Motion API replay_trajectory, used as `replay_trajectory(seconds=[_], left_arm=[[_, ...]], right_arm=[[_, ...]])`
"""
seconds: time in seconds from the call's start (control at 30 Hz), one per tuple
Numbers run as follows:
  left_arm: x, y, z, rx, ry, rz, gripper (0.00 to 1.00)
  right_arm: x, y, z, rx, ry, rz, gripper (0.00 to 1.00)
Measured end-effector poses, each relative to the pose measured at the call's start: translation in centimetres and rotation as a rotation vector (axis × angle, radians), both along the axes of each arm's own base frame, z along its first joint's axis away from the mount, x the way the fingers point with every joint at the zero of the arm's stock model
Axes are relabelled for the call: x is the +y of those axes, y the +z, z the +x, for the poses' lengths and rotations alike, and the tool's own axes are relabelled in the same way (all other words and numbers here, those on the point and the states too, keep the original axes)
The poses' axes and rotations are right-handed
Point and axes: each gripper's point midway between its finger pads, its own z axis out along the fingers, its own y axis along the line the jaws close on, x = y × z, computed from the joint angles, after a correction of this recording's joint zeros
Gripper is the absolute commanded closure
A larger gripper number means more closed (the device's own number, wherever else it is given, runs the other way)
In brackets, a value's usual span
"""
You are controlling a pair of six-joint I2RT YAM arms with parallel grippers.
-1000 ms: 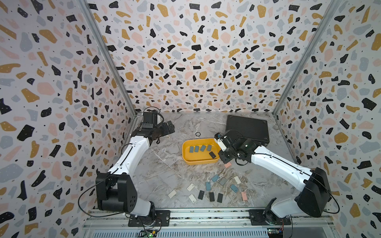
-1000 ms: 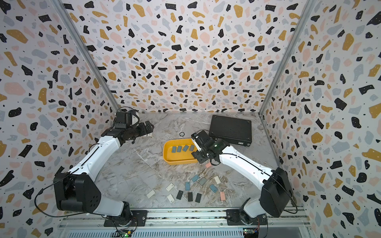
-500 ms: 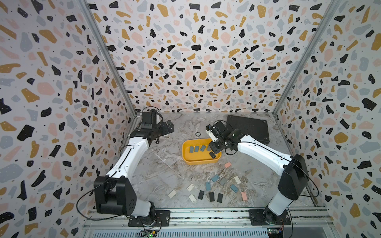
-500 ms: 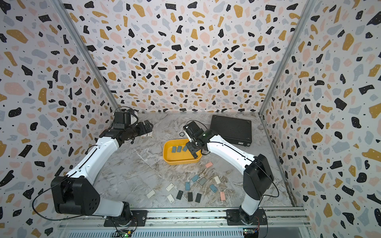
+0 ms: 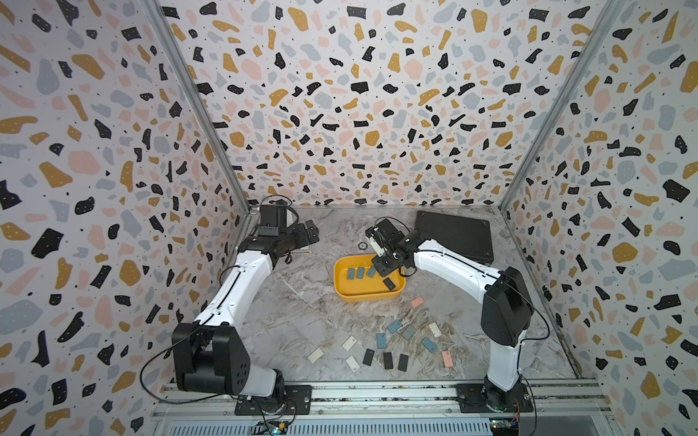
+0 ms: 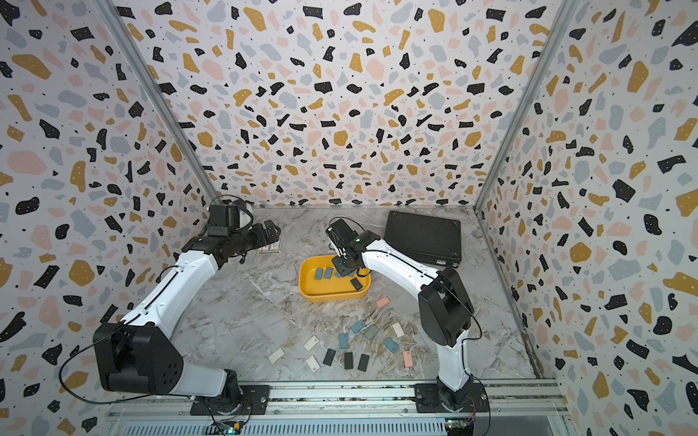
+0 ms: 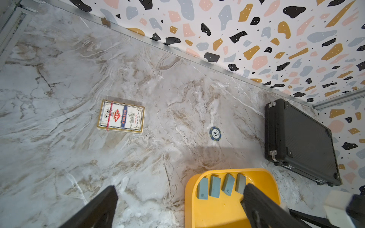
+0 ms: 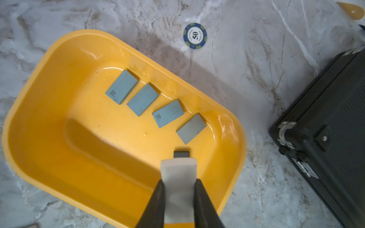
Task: Put the eraser in the storage box
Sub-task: Place the eraser in the storage box.
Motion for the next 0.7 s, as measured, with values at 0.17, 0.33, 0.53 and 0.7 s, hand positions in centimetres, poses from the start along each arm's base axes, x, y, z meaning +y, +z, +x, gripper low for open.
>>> replay_trajectory(seconds=[0.17,0.33,0.53,0.7], left_arm=[[0.0,0.0,0.0,0.000,0.000,0.000,0.00],[0.0,-0.1,0.0,0.002,0.000,0.000,0.00],[0.0,-0.6,0.2,0.015,0.000,0.001,0.00],[0.0,-1.0,0.3,0.024,0.000,0.002,0.00]], right_arm=[[0.1,-2.1,0.0,0.037,0.005,-0.029,0.86],[0.4,-3.6,-0.1,0.067,0.013,-0.035,0.86],[1.0,-5.7,-0.5,0.116,0.027,-0.037,0.86],[1.2,-7.2,-0.8,0.153,0.034,-0.042,0.86]])
